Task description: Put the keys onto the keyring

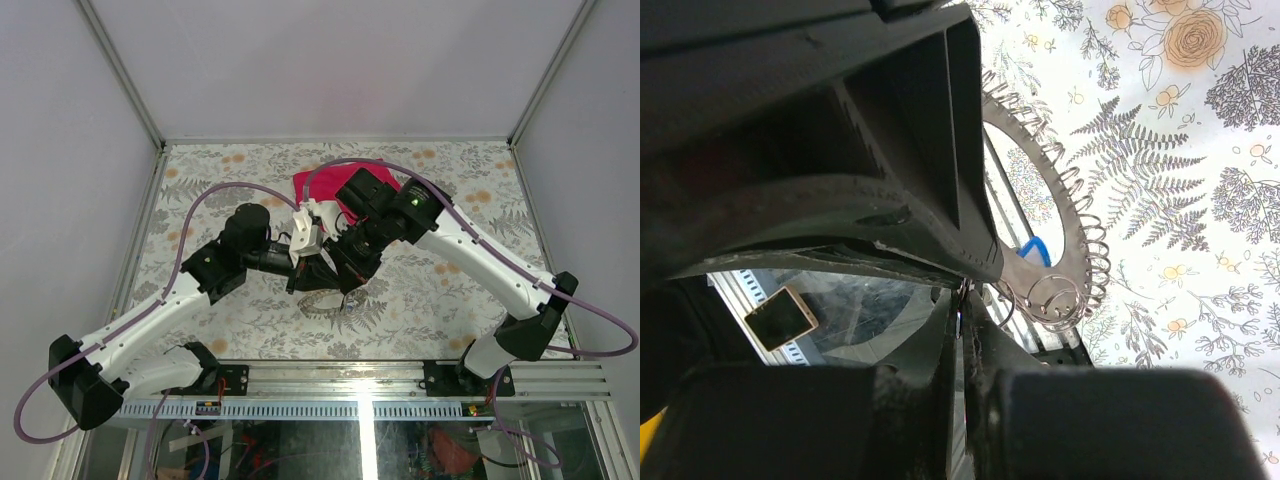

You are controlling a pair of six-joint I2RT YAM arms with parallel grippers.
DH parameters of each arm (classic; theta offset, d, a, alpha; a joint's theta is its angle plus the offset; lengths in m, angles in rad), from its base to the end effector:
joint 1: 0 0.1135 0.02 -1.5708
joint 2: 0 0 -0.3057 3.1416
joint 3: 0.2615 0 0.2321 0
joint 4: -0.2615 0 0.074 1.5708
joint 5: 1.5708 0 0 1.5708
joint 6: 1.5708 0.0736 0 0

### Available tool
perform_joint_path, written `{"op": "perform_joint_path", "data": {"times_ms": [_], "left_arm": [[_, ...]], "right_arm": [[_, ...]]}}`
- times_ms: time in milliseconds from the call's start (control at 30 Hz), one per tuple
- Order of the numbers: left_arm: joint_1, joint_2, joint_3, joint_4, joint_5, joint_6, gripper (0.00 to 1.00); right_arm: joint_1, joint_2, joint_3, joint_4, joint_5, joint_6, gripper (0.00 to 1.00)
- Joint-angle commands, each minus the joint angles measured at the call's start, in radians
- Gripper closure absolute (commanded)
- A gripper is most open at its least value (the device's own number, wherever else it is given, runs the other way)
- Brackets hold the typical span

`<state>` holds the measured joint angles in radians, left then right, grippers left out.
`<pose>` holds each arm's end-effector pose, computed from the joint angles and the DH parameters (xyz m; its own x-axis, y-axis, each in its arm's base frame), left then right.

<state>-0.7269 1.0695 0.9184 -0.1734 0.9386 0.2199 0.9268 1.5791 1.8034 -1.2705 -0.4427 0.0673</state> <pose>0.1213 -0.1873 0.3697 -0.0222 0.1923 -0.9811 0.9928 -0.1112 -0.0443 0.1538 0.2574 0.4060 -0.5757 -0.6656 -0.4748 -0.8146 0.4167 0.4036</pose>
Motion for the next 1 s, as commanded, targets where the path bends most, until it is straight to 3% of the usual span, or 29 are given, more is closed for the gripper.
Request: {"op": "perform_joint_path", "data": {"times_ms": [0, 67, 200, 267, 400, 633, 767, 967], "left_arm": [[-0.004, 0.006, 0.037, 0.028, 0.042, 0.017, 0.90], [-0.005, 0.010, 0.041, 0.020, 0.048, 0.022, 0.98], [-0.004, 0.013, 0.050, 0.008, 0.039, 0.017, 1.00], [-0.004, 0.012, 0.054, 0.017, 0.015, -0.006, 1.00], [-0.002, -0.009, 0.031, 0.091, -0.059, -0.084, 1.00], [0.022, -0.085, -0.067, 0.307, -0.223, -0.256, 1.00], [0.052, -0.091, -0.080, 0.351, -0.238, -0.307, 1.00], [0.096, -0.123, -0.142, 0.501, -0.309, -0.423, 1.00]], "right_arm": [[-0.001, -0.065, 0.031, 0.026, -0.013, -0.004, 1.00], [-0.002, -0.068, 0.031, 0.030, -0.004, -0.006, 1.00], [-0.001, -0.080, 0.027, 0.047, 0.017, -0.004, 0.99], [-0.002, -0.095, 0.020, 0.072, 0.045, -0.003, 0.91], [-0.001, -0.162, -0.026, 0.197, 0.109, 0.020, 0.59], [-0.010, -0.295, -0.160, 0.422, 0.278, 0.112, 0.44], [-0.065, -0.375, -0.248, 0.545, 0.344, 0.211, 0.43], [-0.244, -0.458, -0.400, 0.755, 0.137, 0.429, 0.53]]}}
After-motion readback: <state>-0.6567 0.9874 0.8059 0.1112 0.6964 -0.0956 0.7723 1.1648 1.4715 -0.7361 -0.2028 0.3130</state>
